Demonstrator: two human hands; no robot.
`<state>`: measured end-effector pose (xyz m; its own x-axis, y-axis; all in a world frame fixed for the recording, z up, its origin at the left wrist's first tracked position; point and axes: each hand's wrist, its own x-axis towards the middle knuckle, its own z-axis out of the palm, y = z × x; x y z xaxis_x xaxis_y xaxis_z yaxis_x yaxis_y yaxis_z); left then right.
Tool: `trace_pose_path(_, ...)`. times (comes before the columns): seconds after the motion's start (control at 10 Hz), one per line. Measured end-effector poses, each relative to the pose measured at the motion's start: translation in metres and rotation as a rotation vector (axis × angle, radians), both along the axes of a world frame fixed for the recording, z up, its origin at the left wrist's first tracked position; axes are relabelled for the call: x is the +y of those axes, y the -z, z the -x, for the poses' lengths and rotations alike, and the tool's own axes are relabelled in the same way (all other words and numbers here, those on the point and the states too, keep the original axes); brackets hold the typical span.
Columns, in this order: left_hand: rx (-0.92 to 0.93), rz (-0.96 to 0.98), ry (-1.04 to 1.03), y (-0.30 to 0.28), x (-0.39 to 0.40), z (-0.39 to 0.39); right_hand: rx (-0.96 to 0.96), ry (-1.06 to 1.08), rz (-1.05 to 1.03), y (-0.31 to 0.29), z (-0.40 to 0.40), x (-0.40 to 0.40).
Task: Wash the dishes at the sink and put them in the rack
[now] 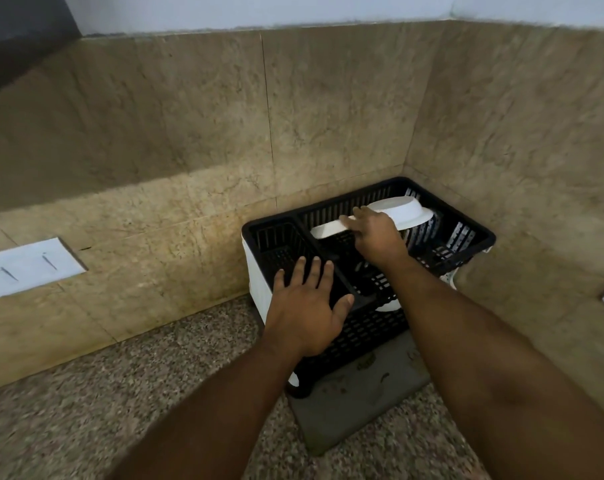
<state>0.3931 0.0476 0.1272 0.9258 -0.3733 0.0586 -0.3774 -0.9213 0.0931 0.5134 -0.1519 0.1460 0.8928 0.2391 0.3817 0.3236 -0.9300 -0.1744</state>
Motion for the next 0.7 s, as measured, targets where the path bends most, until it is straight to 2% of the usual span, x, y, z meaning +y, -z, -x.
trace_pose_path(0.2,0.005,0.001,0.0,-0.003,-0.001,0.001,0.156,0.031,-0.092,0.002,0.012,-0.009)
trace_pose_path(0.5,0.023,-0.011,-0.008,-0.007,-0.002,0.003,0.33,0.078,0.021,-0.021,0.041,0.0)
trace_pose_path(0.7,0.051,0.029,-0.025,-0.016,-0.002,0.009,0.238,0.052,-0.218,-0.026,0.085,-0.005)
